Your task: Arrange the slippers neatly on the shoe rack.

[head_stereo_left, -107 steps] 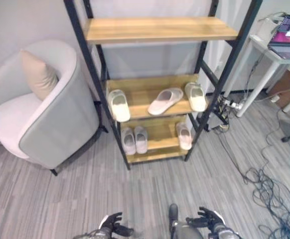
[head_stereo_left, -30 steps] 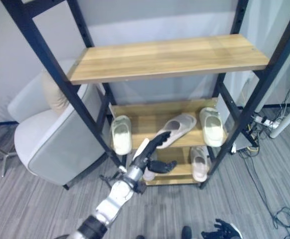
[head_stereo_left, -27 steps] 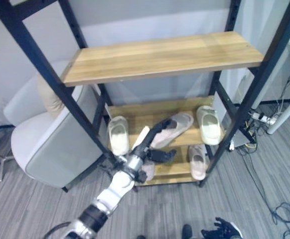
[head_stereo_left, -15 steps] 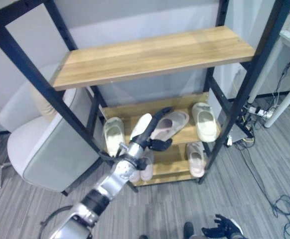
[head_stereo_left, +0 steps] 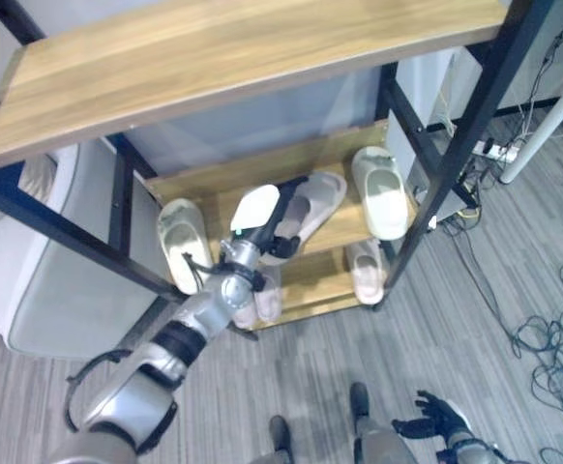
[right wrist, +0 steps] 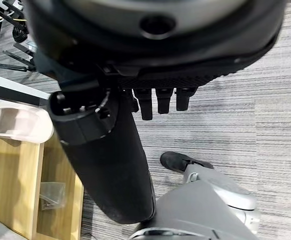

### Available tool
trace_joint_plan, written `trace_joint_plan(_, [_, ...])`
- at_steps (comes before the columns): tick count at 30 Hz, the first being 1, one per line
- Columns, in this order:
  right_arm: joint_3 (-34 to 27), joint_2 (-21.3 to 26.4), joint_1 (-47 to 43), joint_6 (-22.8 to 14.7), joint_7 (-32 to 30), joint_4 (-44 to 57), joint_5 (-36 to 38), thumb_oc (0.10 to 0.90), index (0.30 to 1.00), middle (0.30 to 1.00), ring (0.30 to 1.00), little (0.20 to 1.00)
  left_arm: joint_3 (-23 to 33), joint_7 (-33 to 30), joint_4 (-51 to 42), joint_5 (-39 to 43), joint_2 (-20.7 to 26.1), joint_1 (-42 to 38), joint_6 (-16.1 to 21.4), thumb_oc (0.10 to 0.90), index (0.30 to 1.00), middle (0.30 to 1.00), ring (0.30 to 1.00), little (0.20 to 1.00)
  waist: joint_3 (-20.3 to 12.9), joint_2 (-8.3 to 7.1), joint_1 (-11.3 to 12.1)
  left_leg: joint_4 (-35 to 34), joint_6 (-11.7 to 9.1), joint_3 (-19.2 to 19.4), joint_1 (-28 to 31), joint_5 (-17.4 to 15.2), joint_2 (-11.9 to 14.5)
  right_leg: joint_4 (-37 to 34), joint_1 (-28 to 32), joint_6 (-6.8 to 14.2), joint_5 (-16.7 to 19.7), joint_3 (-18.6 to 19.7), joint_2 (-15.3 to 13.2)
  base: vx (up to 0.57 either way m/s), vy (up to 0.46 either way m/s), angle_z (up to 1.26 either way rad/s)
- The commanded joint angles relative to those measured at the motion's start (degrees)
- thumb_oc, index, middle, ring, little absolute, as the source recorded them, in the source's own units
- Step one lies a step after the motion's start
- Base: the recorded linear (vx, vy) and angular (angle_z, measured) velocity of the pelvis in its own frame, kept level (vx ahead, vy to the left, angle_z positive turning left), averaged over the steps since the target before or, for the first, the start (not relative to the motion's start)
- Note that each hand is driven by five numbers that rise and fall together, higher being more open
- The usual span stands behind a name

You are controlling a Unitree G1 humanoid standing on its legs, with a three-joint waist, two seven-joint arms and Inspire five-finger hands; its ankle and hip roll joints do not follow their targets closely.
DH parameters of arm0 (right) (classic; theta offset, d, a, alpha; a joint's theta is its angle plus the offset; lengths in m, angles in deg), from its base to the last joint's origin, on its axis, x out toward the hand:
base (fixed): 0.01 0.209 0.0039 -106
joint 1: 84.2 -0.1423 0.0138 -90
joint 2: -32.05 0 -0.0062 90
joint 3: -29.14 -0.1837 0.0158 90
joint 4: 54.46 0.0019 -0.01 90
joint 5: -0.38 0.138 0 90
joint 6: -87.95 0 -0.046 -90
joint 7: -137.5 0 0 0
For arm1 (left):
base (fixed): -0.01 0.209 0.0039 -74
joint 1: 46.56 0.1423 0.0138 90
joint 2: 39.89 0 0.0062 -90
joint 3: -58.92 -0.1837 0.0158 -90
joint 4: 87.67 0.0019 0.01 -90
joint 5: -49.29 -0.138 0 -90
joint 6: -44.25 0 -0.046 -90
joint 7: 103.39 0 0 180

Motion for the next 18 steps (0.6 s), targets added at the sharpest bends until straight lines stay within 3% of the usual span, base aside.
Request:
trace_joint_plan(1, [1.9,0.3,-0.3,-2.1,-1.1,1.9,1.4,0.800,0.900,0.900,0.900,0.900,1.8,-6.6,3.1,-0.9,4.9,-12.8,1.5,0.800,0.900,0.900,0.900,0.900,-1.1,-3.86,-0.8,-0.5,-0.6,0.3,-0.4,-1.6,-3.4,0.0,1.3,5.1,-5.3,3.1,-1.0,0.00,0.000,0.00])
trace_joint_plan(18, [3.1,0.0,-0.2,-2.8,-1.6,3.2,1.1,0.800,0.900,0.900,0.900,0.900,-0.5,-7.3,9.1,1.0,6.8,-20.2,1.2,0.800,0.900,0.900,0.900,0.900,0.3,-3.80,-1.7,-0.5,-0.2,1.9,-2.0,-1.9,-3.9,0.2,-1.6,5.7,-3.9,4.8,-1.4,0.00,0.008,-0.04])
